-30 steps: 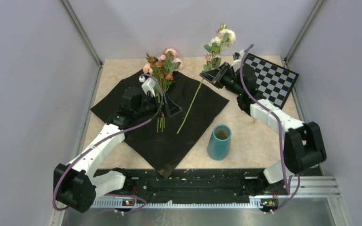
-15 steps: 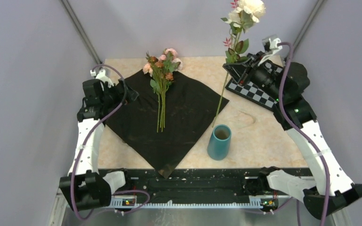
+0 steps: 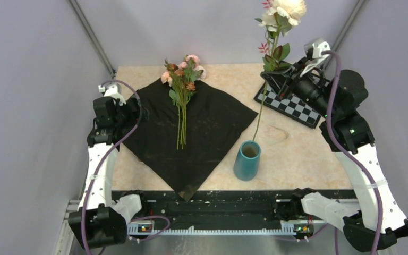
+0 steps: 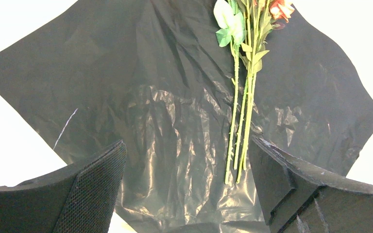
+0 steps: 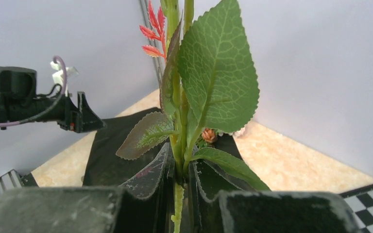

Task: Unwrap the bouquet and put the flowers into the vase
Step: Insert the fake flower into the vase.

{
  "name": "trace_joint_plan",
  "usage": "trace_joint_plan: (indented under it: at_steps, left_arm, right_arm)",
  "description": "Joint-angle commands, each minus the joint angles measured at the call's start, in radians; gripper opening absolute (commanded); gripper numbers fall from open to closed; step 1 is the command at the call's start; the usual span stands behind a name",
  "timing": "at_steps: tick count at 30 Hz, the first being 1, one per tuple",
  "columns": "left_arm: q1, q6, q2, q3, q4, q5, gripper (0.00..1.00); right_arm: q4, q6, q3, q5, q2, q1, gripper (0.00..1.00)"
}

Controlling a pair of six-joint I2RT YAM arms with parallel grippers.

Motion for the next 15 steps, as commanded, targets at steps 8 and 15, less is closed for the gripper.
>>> trace_joint_plan:
  at_steps: [8, 15]
  left_arm:
    - [0.0, 0.02, -0.01, -0.002, 0.025, -0.002, 0.99]
    - [0.0, 0.021, -0.014, -0.007, 0.025, -0.002, 0.99]
  right_arm:
    - [0.005, 0.031, 0.089, -0.087, -0.075, 0.007, 0.0]
    - [0.043, 0.059, -0.002, -0.158, -0.095, 0.007, 0.0]
